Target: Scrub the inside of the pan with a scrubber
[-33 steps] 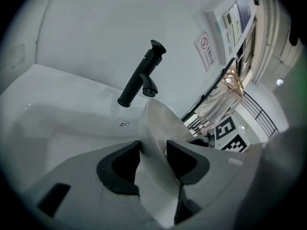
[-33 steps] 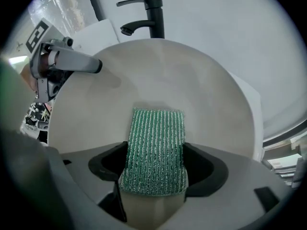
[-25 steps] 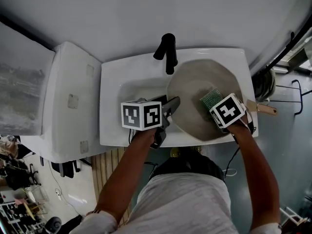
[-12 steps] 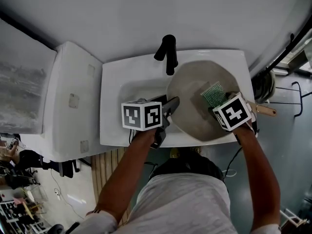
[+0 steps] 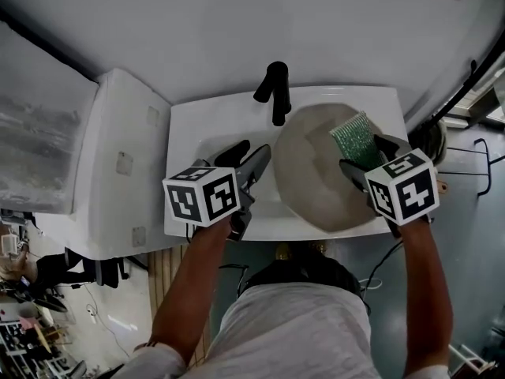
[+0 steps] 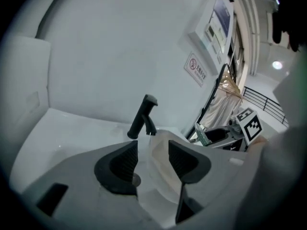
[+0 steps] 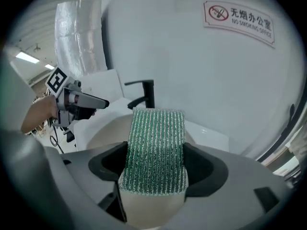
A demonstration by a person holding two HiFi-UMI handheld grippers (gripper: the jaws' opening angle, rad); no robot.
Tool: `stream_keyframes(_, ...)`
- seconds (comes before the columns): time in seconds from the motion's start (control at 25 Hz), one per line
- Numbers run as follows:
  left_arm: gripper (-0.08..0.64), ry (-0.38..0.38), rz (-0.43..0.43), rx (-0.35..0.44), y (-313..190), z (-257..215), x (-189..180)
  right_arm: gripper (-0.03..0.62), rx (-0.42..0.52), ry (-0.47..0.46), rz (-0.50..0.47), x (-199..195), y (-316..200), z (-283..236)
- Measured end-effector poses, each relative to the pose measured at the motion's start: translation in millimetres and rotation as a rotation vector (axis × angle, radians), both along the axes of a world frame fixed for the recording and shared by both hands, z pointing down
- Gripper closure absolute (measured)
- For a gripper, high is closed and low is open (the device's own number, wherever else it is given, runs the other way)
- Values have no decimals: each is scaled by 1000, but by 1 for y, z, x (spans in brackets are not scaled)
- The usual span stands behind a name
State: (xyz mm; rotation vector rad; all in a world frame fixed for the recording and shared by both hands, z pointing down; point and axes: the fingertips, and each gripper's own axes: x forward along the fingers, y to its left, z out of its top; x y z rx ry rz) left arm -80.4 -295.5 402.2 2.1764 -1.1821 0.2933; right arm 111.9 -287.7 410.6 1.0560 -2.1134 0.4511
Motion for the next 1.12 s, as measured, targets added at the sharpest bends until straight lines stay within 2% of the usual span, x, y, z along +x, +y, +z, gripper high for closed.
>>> stream_keyframes(0.2,356,32,15,164,-2,-55,6,238,144,-125,-5,-8,-3,-51)
stream_keyframes(0.44,379,106,51,355,4,-104,26,238,336,-275,-46,-21,6,-108)
stream_keyframes(0.88,451,179,121,580,25,-156,55,238,534,-454,-101,-26,29,-158)
stream_keyframes(1.12,483,195,145,660,35,-169,64,238,603,-507,-128,-29,39,-170)
